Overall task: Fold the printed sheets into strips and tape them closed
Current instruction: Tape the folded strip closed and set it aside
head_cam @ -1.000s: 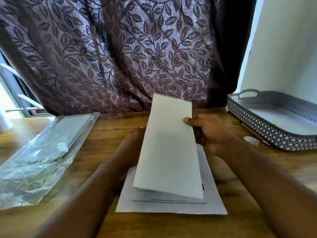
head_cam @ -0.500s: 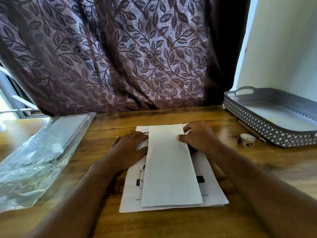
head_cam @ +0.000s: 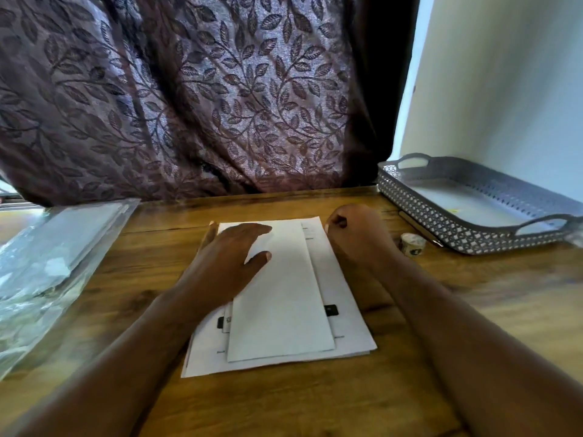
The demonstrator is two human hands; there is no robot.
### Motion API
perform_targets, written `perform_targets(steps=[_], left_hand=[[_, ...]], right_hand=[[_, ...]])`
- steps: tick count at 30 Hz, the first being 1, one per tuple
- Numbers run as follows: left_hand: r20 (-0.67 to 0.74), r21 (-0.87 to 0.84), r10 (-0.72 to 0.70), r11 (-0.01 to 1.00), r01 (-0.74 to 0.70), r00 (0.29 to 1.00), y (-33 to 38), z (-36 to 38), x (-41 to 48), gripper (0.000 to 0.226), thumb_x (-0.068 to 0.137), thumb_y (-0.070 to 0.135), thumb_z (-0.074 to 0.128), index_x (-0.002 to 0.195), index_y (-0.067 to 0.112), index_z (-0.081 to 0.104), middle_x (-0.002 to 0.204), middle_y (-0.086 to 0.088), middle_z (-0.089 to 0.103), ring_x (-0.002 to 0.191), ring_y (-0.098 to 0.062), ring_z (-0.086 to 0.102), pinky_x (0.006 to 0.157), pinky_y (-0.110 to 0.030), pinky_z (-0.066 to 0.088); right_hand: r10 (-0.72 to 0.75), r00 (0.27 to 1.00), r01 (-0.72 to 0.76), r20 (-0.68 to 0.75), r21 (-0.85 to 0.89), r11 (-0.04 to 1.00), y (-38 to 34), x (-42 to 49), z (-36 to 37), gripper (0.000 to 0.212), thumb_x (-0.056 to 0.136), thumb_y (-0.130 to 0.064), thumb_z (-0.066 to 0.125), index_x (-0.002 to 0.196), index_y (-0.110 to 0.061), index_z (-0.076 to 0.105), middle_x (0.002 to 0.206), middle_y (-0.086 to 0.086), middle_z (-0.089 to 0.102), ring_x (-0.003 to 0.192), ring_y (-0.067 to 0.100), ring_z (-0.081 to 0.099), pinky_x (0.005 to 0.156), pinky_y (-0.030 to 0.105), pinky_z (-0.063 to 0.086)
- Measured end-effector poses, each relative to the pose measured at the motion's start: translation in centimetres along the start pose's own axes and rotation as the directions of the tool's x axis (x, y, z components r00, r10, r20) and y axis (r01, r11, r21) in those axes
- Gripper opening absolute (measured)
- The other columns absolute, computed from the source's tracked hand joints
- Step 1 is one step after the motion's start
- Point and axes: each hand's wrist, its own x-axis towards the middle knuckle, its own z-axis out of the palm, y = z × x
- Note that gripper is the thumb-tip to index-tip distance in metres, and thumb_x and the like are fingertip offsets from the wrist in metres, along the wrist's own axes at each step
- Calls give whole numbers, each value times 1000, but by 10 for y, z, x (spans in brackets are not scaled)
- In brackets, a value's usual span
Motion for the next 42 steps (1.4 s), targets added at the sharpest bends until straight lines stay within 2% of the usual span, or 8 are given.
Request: perform_targets(steps=[4, 11, 19, 23, 27, 32, 37, 42], left_hand=[[30, -14, 88, 996, -88, 996, 14, 4, -1, 50, 99, 46, 53, 148, 37, 42, 155, 10, 45, 144, -12, 37, 120, -34, 1], [7, -26, 160, 987, -160, 987, 24, 4, -2, 43, 99, 37, 58, 142, 35, 51, 149, 7, 52, 140, -16, 43, 117, -38, 30], [-25, -28, 213, 977, -213, 977, 25, 8, -1, 40, 98, 33, 62, 137, 31, 57, 145, 6, 57, 140, -17, 44, 108, -29, 26], [-38, -36, 223, 974, -224, 974, 26, 8, -1, 38, 97, 32, 63, 135, 31, 59, 145, 8, 57, 140, -15, 44, 109, -28, 26], [-75, -78, 218, 971, -224, 973, 29, 4, -2, 37, 97, 29, 64, 134, 27, 61, 141, 6, 60, 135, -13, 49, 108, -24, 30], [-129, -365, 92, 921, -134, 987, 41, -1, -4, 32, 94, 27, 68, 126, 22, 68, 120, 15, 66, 97, 26, 52, 85, 5, 35], [-79, -562, -2, 826, -43, 997, 54, 0, -3, 41, 90, 33, 71, 129, 24, 65, 112, 20, 67, 99, 18, 60, 83, -3, 48], [-98, -592, -3, 804, -56, 995, 60, -2, -3, 40, 86, 42, 66, 123, 25, 68, 104, 25, 67, 97, 11, 63, 82, -8, 51]], right_hand=[[60, 997, -59, -42, 25, 998, 24, -14, -20, 9, 91, -20, 70, 88, -16, 78, 89, 2, 76, 81, 18, 67, 74, 34, 57], [185, 959, -204, -214, -68, 977, 64, -43, -56, 14, 81, -18, 76, 93, -24, 73, 105, 4, 67, 85, 18, 58, 75, 32, 48], [321, 943, -329, -91, -102, 939, 77, -50, -54, 32, 79, -22, 81, 110, -17, 70, 122, 15, 60, 101, 32, 64, 87, 40, 55], [294, 947, -308, -131, -105, 946, 78, -49, -53, 20, 87, -14, 74, 107, -11, 74, 112, 14, 67, 95, 27, 63, 75, 33, 51], [267, 962, -242, -51, 288, 927, 58, -50, -51, 13, 83, -13, 81, 92, -20, 74, 97, 1, 73, 85, 17, 66, 71, 32, 52], [105, 985, -171, 134, 787, 593, 28, -58, -41, 25, 75, -7, 82, 99, -8, 75, 104, 4, 78, 102, 17, 73, 85, 27, 59], [-42, 982, -137, 182, 854, 501, 17, -61, -29, 21, 62, -17, 85, 82, -18, 78, 106, 4, 78, 107, 18, 73, 87, 29, 59], [-126, 969, -125, 214, 860, 495, 12, -61, -21, 37, 67, -7, 85, 102, -8, 72, 110, 9, 77, 108, 25, 73, 90, 35, 60]])
